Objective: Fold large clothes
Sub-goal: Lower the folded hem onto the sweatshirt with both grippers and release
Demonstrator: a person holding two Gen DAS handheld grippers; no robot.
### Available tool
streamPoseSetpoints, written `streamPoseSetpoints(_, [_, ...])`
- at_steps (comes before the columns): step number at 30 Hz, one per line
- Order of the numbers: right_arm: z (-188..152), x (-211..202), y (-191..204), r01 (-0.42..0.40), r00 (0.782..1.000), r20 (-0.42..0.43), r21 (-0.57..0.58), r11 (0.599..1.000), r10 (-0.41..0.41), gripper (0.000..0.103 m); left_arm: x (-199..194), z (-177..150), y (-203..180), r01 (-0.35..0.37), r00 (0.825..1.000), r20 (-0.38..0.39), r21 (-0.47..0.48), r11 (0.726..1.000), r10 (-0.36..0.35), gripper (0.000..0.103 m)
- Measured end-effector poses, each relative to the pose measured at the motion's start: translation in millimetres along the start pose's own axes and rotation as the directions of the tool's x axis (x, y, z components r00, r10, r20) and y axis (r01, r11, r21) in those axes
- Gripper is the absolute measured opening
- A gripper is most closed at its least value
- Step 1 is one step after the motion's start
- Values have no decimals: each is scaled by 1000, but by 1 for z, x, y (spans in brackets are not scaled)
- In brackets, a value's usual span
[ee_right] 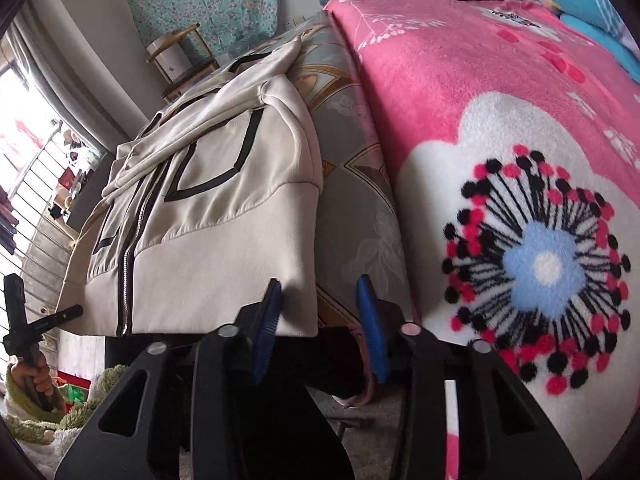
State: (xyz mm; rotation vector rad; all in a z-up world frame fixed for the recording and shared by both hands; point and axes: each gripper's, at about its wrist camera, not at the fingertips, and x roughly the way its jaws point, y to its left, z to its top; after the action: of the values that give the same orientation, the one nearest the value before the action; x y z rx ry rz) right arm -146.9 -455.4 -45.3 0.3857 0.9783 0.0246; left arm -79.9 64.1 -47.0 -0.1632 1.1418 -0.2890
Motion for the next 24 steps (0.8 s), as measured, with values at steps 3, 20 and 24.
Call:
streamPoseSetpoints(3, [-4, 1, 7, -6, 1000, -19, -26, 1000, 6, 12, -2, -1, -3, -6, 1000, 11, 21, 1000, 6, 7])
streamPoseSetpoints(20, [77, -27, 60, -26, 982, 185, -90, 996, 42, 6, -49, 75, 1, 283, 946, 181, -61, 957, -269, 5])
streamPoseSetpoints(24, [122, -9, 70, -41, 975, 214, -98, 994, 61, 6, -38, 113, 9, 304, 941, 186, -101, 947, -283, 5])
